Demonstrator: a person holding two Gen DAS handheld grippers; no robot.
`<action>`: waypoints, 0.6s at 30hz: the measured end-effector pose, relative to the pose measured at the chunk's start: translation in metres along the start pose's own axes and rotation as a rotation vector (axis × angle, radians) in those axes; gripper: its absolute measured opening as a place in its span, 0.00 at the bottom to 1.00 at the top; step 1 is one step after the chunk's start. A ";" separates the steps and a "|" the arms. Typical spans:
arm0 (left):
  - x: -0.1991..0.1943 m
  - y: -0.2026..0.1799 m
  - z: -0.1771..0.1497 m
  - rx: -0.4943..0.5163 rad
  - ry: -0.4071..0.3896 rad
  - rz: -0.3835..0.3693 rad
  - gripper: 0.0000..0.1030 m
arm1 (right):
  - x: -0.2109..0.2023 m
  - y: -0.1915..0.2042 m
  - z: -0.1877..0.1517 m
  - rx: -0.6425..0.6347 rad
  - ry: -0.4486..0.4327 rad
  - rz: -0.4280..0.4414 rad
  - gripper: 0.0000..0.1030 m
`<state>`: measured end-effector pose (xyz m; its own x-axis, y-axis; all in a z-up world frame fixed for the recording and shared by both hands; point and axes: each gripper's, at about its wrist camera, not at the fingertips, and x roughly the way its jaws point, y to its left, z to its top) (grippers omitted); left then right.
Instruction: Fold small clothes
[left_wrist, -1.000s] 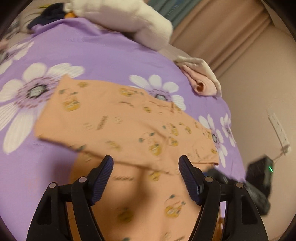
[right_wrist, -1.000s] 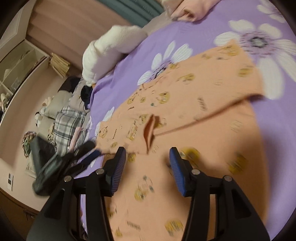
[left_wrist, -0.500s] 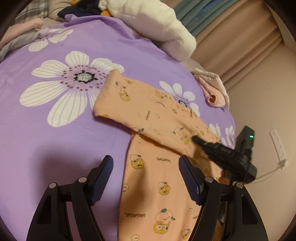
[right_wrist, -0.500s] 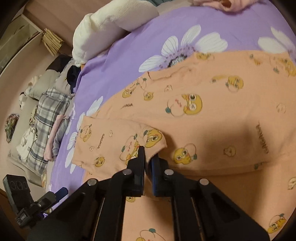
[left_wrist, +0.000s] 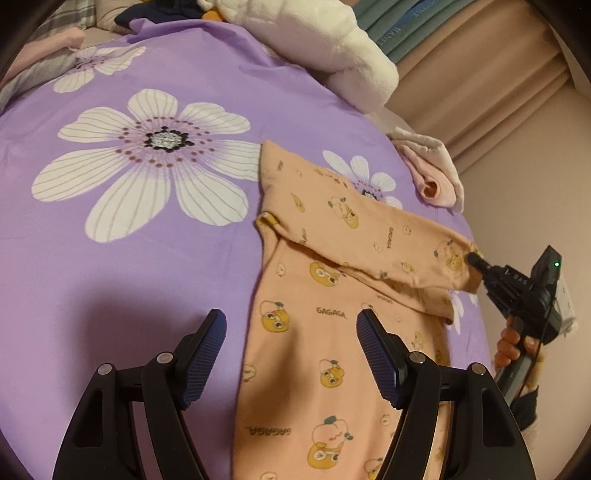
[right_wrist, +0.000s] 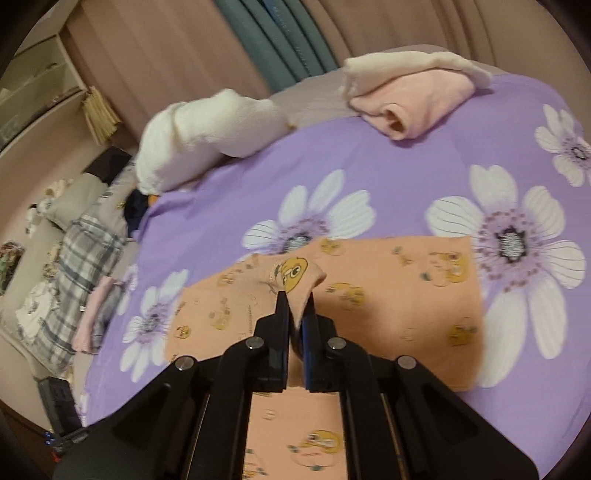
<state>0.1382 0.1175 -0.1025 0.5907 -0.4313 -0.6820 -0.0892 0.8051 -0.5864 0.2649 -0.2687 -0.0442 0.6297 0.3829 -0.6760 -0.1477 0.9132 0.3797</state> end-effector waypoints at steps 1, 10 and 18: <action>0.002 -0.002 0.001 0.005 0.002 -0.001 0.69 | 0.003 -0.002 -0.002 0.005 0.011 -0.007 0.08; 0.031 -0.044 0.034 0.141 -0.004 -0.007 0.69 | 0.022 -0.043 -0.012 0.056 0.051 -0.227 0.40; 0.083 -0.059 0.049 0.204 0.021 -0.022 0.67 | 0.019 -0.033 -0.034 -0.038 0.073 -0.072 0.25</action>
<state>0.2321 0.0542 -0.1034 0.5733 -0.4564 -0.6804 0.0893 0.8604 -0.5018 0.2556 -0.2864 -0.0910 0.5824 0.3240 -0.7455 -0.1342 0.9429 0.3050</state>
